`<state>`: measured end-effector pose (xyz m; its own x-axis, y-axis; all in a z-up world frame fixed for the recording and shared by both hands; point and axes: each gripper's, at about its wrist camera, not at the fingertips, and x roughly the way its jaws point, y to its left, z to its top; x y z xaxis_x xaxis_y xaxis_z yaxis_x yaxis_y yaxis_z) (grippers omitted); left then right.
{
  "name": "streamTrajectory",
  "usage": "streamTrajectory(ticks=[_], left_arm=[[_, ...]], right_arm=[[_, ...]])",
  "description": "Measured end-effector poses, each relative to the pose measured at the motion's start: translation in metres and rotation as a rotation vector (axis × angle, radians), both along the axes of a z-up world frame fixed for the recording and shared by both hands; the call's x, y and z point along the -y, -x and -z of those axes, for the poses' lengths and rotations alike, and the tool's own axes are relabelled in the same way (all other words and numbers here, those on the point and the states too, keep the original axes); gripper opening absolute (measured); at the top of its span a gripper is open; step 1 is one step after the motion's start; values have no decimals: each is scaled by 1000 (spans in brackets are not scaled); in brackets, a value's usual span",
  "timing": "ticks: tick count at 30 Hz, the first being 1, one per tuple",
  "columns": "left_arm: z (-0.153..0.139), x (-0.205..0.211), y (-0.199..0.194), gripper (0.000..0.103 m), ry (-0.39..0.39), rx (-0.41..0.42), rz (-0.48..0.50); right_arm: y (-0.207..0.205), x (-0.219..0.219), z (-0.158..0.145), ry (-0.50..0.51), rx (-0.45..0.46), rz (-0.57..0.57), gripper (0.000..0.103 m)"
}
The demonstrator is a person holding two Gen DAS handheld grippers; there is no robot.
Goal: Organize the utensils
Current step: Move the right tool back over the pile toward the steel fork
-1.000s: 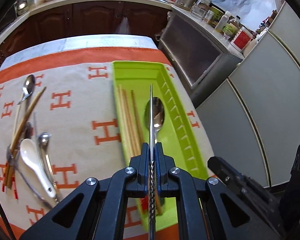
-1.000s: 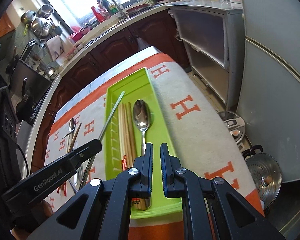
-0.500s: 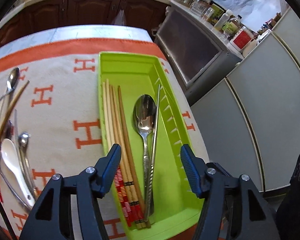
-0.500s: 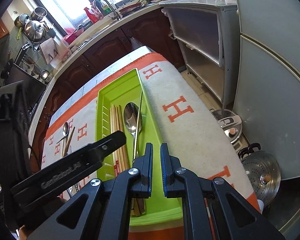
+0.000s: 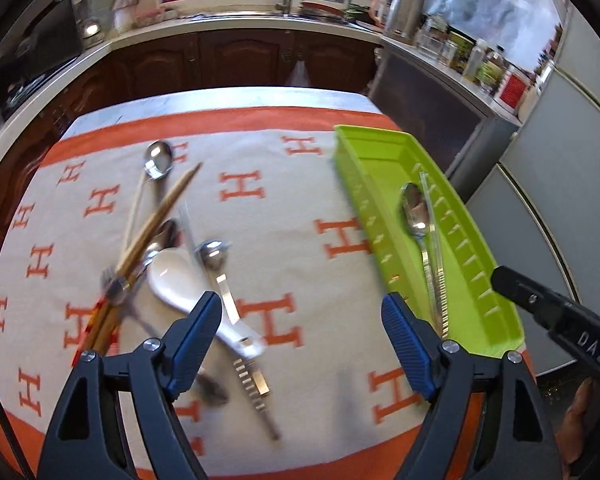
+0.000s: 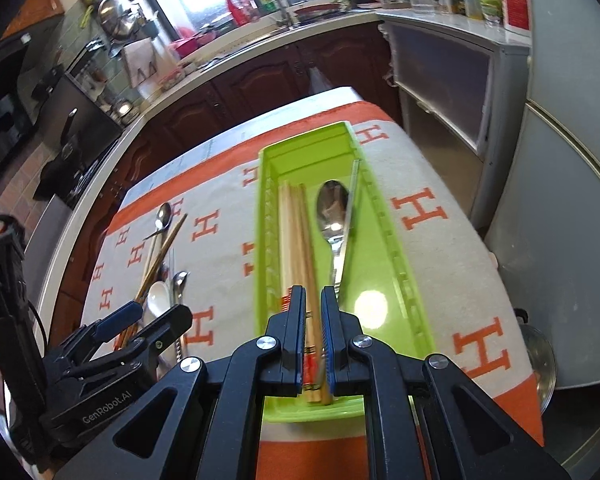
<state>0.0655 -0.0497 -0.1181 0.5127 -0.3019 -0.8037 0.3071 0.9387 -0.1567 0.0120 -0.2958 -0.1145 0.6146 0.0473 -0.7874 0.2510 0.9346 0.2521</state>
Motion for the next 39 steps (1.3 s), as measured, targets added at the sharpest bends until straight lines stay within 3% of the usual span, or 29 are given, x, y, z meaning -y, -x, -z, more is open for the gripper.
streamTrajectory(ticks=[4, 9, 17, 23, 32, 39], left_arm=[[8, -52, 6, 81, 21, 9, -100], [13, -109, 3, 81, 21, -45, -189], [8, -183, 3, 81, -75, 4, -334], [26, -216, -4, 81, -31, -68, -401], [46, -235, -7, 81, 11, -115, -420], [58, -246, -12, 81, 47, -149, -433]], right_arm=[[-4, -44, -2, 55, 19, -107, 8], [-16, -102, 2, 95, 16, -238, 11], [-45, -196, 15, 58, -17, -486, 12], [-71, -269, 42, 181, -15, -637, 16], [-102, -318, 95, 368, -69, -675, 16], [-108, -336, 115, 508, -71, -672, 16]])
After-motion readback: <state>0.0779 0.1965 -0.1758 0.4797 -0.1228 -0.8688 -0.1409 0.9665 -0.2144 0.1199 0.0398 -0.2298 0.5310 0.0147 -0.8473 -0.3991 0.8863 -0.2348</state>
